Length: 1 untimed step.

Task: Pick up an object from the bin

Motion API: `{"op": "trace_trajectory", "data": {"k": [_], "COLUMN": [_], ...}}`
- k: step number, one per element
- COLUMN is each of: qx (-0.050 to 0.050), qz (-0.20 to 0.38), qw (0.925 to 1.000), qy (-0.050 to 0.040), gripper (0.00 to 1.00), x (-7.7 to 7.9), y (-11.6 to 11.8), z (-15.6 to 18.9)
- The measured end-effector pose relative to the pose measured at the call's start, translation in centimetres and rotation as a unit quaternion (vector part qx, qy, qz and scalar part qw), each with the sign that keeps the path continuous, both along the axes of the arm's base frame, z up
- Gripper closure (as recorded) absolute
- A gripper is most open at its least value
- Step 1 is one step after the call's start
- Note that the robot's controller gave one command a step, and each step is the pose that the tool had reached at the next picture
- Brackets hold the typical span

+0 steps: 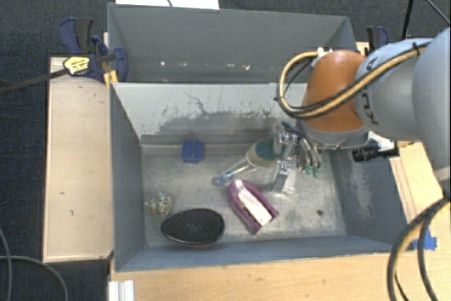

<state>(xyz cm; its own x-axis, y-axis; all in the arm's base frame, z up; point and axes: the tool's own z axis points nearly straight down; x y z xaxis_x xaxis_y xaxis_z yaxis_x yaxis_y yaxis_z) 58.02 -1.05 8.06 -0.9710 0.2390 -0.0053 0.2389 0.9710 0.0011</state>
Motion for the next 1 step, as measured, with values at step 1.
{"op": "trace_trajectory", "data": {"k": [1], "qx": [0.001], "qz": [-0.095], "qw": [0.9955], "qy": [-0.0062], "gripper": [0.00], "x": [1.34], "y": [1.85], "z": [-0.59]}}
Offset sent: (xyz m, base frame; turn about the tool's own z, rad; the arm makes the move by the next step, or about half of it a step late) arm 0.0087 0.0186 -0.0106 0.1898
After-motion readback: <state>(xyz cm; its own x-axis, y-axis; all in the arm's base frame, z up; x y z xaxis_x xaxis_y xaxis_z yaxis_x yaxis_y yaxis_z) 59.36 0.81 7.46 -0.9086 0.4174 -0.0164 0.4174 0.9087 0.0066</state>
